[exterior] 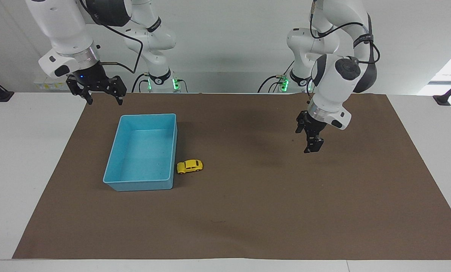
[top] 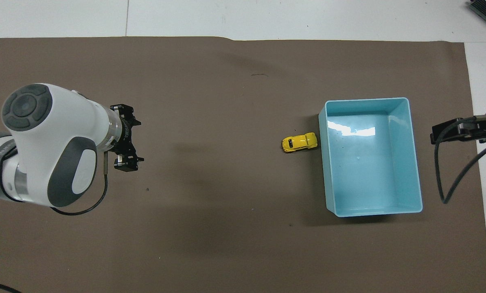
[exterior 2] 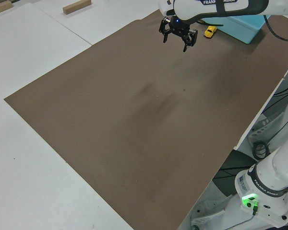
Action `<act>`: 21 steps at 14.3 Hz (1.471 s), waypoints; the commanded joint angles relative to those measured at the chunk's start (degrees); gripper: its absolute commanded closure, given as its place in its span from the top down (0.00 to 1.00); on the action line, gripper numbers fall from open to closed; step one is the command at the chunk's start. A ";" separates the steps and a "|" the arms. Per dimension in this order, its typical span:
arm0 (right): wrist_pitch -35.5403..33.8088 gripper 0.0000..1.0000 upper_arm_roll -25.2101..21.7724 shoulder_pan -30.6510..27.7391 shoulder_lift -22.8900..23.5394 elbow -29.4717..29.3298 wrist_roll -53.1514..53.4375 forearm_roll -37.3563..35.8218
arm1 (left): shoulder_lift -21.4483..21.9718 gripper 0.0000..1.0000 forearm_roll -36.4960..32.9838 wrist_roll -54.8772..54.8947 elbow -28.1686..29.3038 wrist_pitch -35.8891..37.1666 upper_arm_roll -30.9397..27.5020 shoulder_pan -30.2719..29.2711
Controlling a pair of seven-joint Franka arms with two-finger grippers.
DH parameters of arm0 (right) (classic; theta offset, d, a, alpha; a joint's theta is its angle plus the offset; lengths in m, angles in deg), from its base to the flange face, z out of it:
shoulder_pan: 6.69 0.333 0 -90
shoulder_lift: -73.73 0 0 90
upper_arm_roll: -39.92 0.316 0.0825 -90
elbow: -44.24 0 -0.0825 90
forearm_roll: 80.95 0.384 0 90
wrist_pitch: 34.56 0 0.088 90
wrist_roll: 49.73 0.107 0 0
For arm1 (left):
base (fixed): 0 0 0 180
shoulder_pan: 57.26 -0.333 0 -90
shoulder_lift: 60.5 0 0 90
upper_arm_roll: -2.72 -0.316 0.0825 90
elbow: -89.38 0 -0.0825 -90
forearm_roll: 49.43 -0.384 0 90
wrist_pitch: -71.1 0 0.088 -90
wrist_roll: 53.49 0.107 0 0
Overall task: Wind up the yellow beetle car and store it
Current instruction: 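Retract the left gripper while the right gripper reaches the car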
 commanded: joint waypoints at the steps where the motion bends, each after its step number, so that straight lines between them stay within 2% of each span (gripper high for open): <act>1: 1.78 1.00 0.38 -0.55 -0.60 2.52 3.40 -0.28 | 1.05 1.00 -0.59 6.26 -1.77 3.03 0.14 -0.72; 5: 5.74 1.00 0.56 0.59 0.10 5.34 14.13 -0.19 | 1.84 1.00 -0.59 18.63 -2.12 3.12 -0.73 -0.81; 9: 9.17 1.00 0.56 4.27 0.54 8.15 26.26 -0.19 | 2.63 1.00 -0.59 33.65 -2.12 3.12 -2.31 -1.50; 19: 19.53 1.00 0.65 12.45 8.80 9.90 67.13 -0.19 | 4.91 1.00 -0.67 78.12 -2.12 3.91 -2.49 -6.34; 21: 20.95 1.00 0.65 14.73 10.73 10.00 74.76 -0.19 | 5.18 1.00 -0.67 87.00 -2.21 5.92 -2.58 -7.66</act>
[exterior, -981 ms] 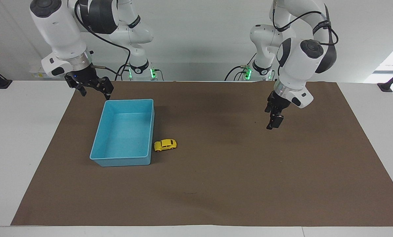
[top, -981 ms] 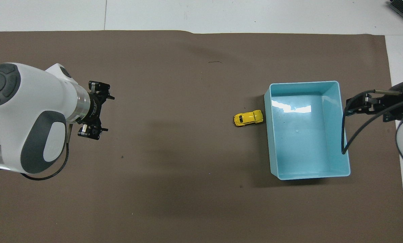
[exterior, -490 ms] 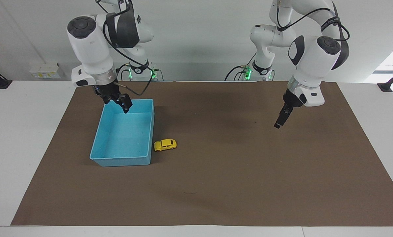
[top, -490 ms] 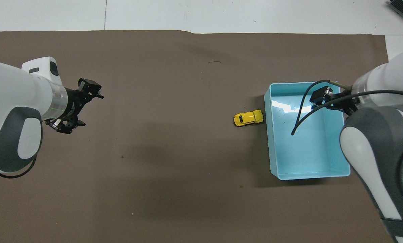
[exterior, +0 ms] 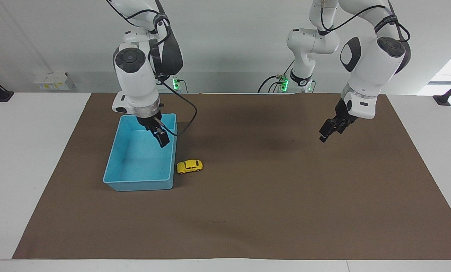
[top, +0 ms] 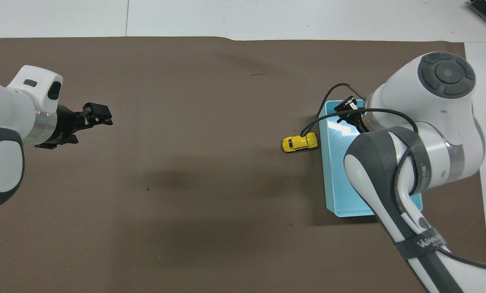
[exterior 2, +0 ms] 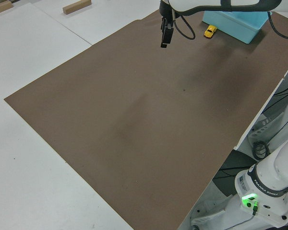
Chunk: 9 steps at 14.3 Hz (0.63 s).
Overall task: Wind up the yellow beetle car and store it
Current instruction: 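Retract the left gripper while the right gripper reaches the car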
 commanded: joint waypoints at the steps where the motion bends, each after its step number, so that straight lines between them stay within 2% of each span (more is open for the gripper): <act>1: 3.54 1.00 0.21 2.86 1.57 0.84 11.09 -0.30 | 1.34 1.00 -1.69 11.87 -0.63 4.86 0.50 -2.39; 4: 5.22 1.00 0.21 3.58 2.89 0.92 18.32 -0.39 | 2.92 1.00 -3.72 22.78 -2.29 9.08 0.50 -3.19; 9: 10.58 1.00 0.21 6.91 7.55 1.54 30.11 -1.44 | 3.19 1.00 -4.51 25.45 -11.69 21.56 0.33 -4.07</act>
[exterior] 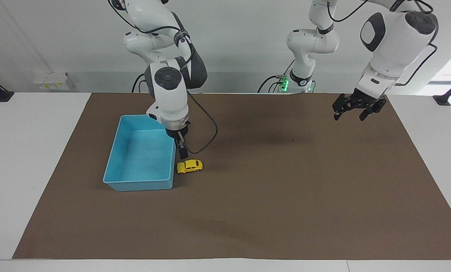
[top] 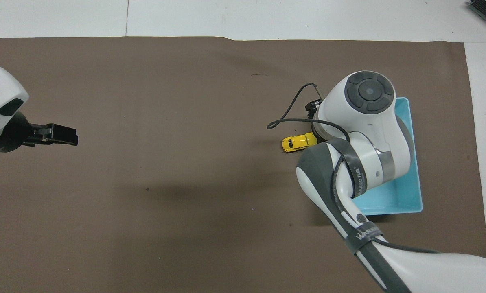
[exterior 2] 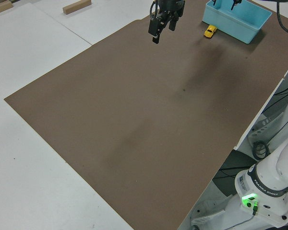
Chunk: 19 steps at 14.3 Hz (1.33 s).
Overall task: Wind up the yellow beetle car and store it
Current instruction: 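Retract the left gripper while the right gripper reaches the car, then lower the right gripper onto the car and close it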
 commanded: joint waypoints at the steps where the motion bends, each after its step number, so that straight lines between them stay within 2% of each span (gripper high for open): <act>1: 3.09 1.00 0.07 2.00 2.60 0.97 5.32 -1.43 | 0.65 1.00 -1.36 1.44 -4.64 6.38 0.72 -1.16; 4: 7.74 1.00 0.07 3.59 3.13 5.79 11.82 -5.11 | 2.94 1.00 -3.10 1.87 -5.26 9.46 1.07 -0.99; 7: 14.15 1.00 0.07 3.69 3.13 11.16 16.93 -7.67 | 3.74 1.00 -3.21 3.73 -5.09 9.56 0.81 -1.07; 11: 17.59 0.99 -0.11 3.07 3.66 12.31 21.50 -8.89 | 3.65 1.00 -2.94 3.55 -5.09 9.12 0.80 -1.07; 13: 18.13 0.94 -0.02 2.89 3.66 12.40 22.74 -9.17 | 3.82 1.00 -2.94 4.16 -5.52 9.29 0.37 -1.07; 15: 18.39 0.82 -0.02 2.55 3.66 12.49 22.65 -9.16 | 3.82 1.00 -2.85 4.16 -6.66 9.65 0.54 -1.07; 16: 18.39 0.67 -0.02 2.28 3.75 12.49 22.31 -9.17 | 3.82 1.00 -2.42 4.16 -6.67 9.65 0.63 -1.07; 19: 17.87 0.00 -0.02 1.84 3.92 11.96 20.29 -9.17 | 3.91 1.00 -2.24 4.16 -6.67 10.79 0.89 -0.98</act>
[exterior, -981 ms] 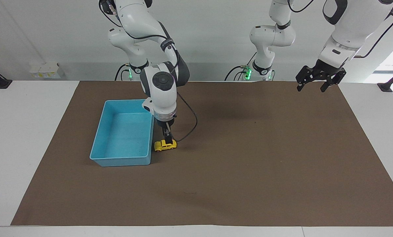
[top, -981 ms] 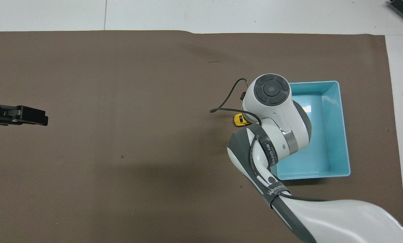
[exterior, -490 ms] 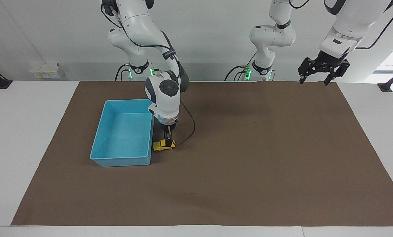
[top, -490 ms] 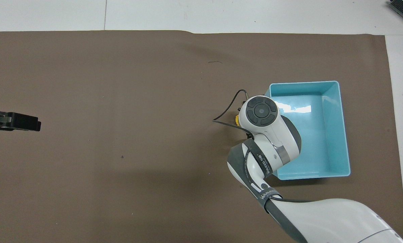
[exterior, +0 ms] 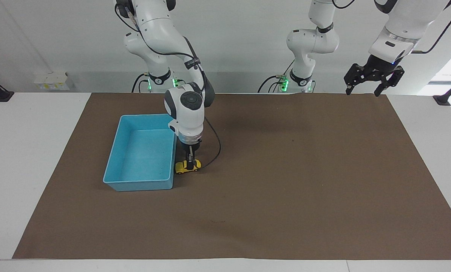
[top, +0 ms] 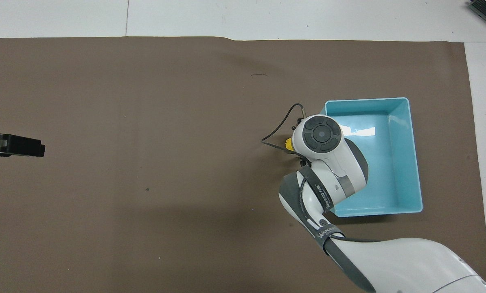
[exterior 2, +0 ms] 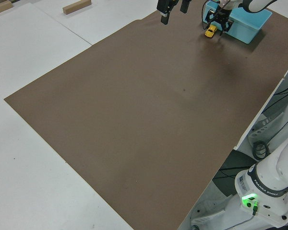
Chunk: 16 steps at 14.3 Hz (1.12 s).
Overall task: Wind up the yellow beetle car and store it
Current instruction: 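Lower the right gripper onto the car and close it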
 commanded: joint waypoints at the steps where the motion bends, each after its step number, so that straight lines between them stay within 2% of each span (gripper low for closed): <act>1: -0.85 0.00 0.46 -0.80 -0.22 0.62 -0.97 -1.37 | 0.38 1.00 0.18 0.68 -0.64 1.74 0.53 -0.71; 9: -9.72 0.00 0.64 2.10 0.92 -7.64 -0.80 -1.37 | 0.99 1.00 0.09 0.42 -0.64 1.83 0.35 -0.79; 16: -14.47 0.00 0.90 1.32 -6.36 -8.17 -1.59 1.17 | 1.00 1.00 0.09 0.42 -0.64 1.92 0.44 -0.79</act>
